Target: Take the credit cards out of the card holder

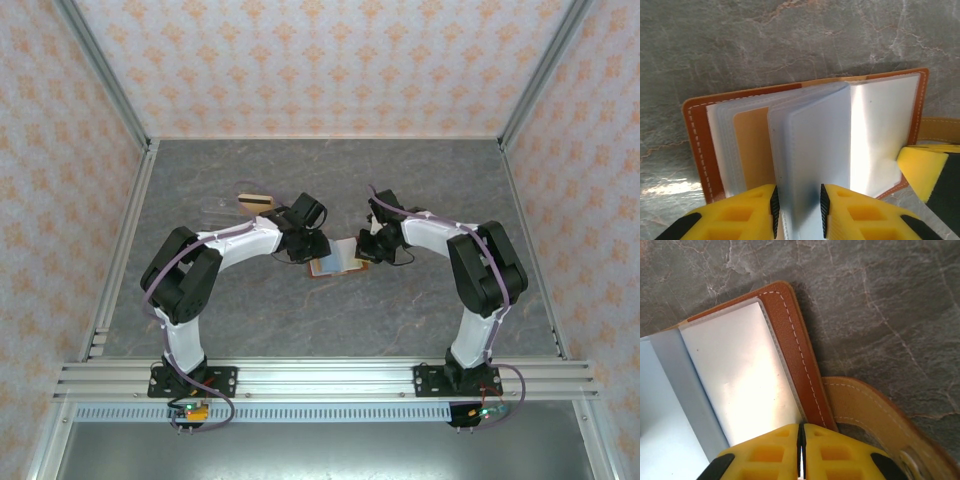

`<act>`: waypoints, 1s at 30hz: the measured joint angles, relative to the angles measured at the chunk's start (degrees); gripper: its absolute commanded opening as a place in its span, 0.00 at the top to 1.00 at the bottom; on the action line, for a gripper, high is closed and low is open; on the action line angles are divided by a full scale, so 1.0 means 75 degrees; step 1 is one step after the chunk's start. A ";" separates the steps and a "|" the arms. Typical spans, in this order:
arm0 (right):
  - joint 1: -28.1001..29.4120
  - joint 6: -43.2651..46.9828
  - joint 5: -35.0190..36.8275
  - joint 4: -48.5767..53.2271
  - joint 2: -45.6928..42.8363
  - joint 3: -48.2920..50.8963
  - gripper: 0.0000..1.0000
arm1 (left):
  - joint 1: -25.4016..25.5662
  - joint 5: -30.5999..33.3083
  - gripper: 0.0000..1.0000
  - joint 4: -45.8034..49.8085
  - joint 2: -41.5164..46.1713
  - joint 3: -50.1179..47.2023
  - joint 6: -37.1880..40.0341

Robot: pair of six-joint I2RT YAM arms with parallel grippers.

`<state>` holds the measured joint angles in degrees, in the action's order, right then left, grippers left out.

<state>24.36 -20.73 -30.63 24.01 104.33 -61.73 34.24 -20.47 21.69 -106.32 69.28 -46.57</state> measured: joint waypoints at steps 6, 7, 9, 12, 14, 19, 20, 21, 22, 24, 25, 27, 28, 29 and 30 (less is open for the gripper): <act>0.0015 0.0000 0.0041 -0.0003 0.0003 -0.0003 0.89 | 0.0000 -0.0487 0.71 -0.0504 0.0000 0.0000 -0.0009; 0.0015 0.0000 0.0047 0.0000 0.0003 -0.0006 0.89 | 0.0000 -0.0595 0.71 -0.0606 0.0000 0.0000 -0.0012; 0.0015 0.0000 0.0058 0.0000 0.0003 -0.0006 0.89 | 0.0000 -0.0772 0.70 -0.0799 0.0000 -0.0003 -0.0032; 0.0015 0.0000 0.0070 -0.0003 -0.0006 -0.0006 0.89 | 0.0000 -0.1035 0.70 -0.1090 0.0000 -0.0003 -0.0105; 0.0035 -0.0003 0.0134 -0.0032 -0.0047 0.0017 0.88 | 0.0000 -0.1174 0.69 -0.1279 -0.0006 -0.0003 -0.0189; 0.0047 -0.0038 0.0533 -0.0265 -0.0568 0.0408 0.85 | 0.0009 -0.1448 0.65 -0.1711 -0.0175 0.0003 -0.0379; 0.0047 -0.0038 0.0638 -0.0326 -0.0740 0.0510 0.84 | 0.0017 -0.1475 0.64 -0.1757 -0.0251 0.0015 -0.0402; 0.0047 -0.0041 0.0752 -0.0379 -0.0933 0.0609 0.84 | 0.0029 -0.1492 0.63 -0.1784 -0.0347 0.0052 -0.0420; 0.0047 -0.0064 0.0866 -0.0434 -0.1116 0.0694 0.84 | 0.0038 -0.1521 0.62 -0.1807 -0.0437 0.0096 -0.0440; 0.0047 -0.0090 0.1119 -0.0525 -0.1440 0.0822 0.84 | 0.0073 -0.1591 0.57 -0.1830 -0.0609 0.0207 -0.0466; 0.0047 -0.0093 0.1227 -0.0568 -0.1556 0.0863 0.84 | 0.0087 -0.1609 0.56 -0.1845 -0.0667 0.0254 -0.0495; 0.0041 -0.0117 0.1475 -0.0717 -0.1830 0.1008 0.84 | 0.0090 -0.1620 0.52 -0.1891 -0.0740 0.0312 -0.0580; 0.0032 -0.0128 0.1568 -0.0790 -0.1947 0.1084 0.84 | 0.0087 -0.1620 0.51 -0.1915 -0.0749 0.0315 -0.0606; 0.0032 -0.0143 0.1644 -0.0842 -0.2046 0.1154 0.84 | 0.0087 -0.1617 0.51 -0.1920 -0.0749 0.0315 -0.0618; 0.0029 -0.0149 0.1716 -0.0898 -0.2148 0.1236 0.84 | 0.0087 -0.1617 0.50 -0.1947 -0.0749 0.0315 -0.0635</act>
<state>24.58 -21.85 -17.76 17.28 88.23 -52.47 34.89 -32.60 7.09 -111.94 71.64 -51.33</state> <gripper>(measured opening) 0.161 0.490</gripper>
